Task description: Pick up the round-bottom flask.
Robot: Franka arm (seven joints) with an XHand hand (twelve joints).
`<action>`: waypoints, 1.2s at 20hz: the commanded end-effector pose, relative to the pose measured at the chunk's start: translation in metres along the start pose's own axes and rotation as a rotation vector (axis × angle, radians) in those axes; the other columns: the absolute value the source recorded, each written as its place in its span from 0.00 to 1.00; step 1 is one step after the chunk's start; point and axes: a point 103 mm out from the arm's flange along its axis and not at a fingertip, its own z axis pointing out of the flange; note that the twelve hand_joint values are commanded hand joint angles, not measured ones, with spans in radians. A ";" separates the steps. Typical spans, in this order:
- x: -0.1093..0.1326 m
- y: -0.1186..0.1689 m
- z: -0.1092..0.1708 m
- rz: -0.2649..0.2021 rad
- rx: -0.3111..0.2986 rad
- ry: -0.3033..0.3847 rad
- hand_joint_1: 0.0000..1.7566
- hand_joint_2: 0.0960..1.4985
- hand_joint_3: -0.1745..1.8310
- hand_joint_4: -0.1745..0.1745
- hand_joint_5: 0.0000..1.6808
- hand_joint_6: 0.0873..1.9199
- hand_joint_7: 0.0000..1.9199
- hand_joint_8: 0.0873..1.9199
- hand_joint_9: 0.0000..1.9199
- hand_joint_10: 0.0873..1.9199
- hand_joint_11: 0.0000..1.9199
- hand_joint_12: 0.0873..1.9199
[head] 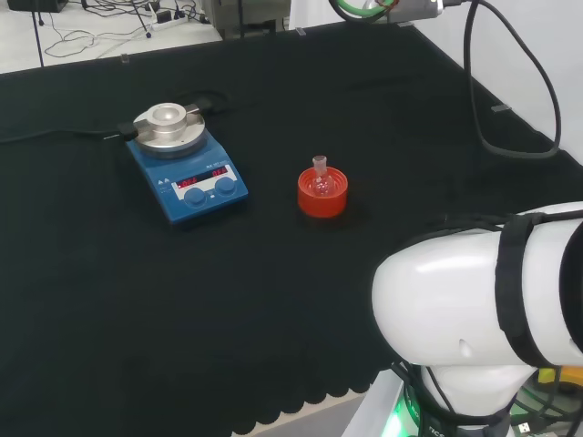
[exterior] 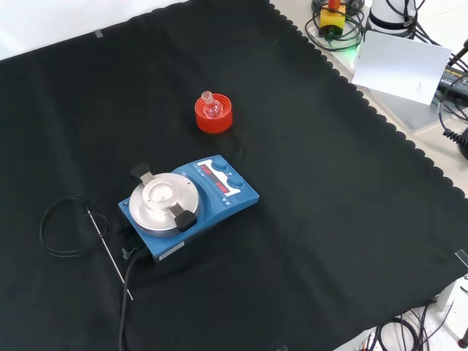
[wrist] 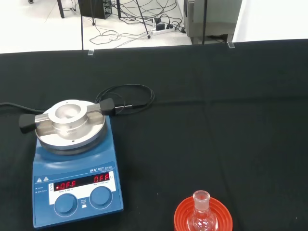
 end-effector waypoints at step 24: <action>-0.123 0.039 0.063 0.116 0.082 0.106 0.05 0.85 0.24 0.44 0.18 0.11 0.04 0.27 0.11 0.32 0.00 0.70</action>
